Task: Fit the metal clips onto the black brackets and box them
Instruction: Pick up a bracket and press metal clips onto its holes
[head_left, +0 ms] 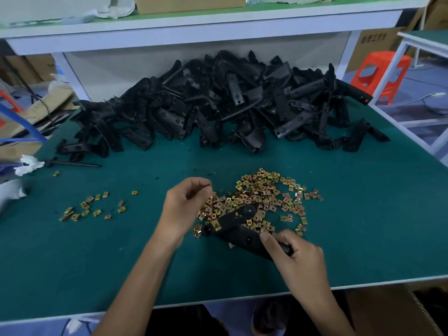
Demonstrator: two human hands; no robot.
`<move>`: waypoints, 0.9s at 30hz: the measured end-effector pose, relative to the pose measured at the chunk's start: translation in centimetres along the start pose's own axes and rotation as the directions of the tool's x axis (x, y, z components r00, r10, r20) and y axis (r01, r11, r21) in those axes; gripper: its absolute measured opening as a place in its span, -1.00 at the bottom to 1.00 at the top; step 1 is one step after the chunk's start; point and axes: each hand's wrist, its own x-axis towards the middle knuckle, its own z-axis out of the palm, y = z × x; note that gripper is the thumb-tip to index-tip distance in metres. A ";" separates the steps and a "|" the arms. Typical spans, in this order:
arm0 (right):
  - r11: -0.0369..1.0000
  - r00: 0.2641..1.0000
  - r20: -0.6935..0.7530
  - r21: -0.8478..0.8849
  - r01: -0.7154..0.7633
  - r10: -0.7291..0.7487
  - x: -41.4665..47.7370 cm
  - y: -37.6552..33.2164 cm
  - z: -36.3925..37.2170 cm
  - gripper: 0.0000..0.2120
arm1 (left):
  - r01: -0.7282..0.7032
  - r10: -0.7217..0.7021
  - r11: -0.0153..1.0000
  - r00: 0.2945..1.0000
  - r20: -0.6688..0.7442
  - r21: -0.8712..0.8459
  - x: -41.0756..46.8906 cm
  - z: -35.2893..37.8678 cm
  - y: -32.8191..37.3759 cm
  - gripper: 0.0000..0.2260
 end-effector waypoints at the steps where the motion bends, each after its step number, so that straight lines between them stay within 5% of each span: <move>1: 1.000 1.000 -0.007 0.002 0.003 -0.003 0.0 0.0 0.0 -0.43 | -0.007 0.007 1.000 1.000 0.007 0.002 -0.1 -0.1 0.2 -0.88; 12: 0.998 0.998 -0.014 -0.025 0.064 -0.065 0.1 0.1 0.0 -0.43 | -0.094 0.079 0.995 0.955 0.287 0.040 -3.2 -0.3 2.8 -0.75; 27: 0.997 0.997 -0.019 -0.031 0.070 -0.070 0.2 0.3 0.1 -0.43 | -0.036 0.020 0.998 0.966 0.257 0.056 -3.5 0.8 2.1 -0.85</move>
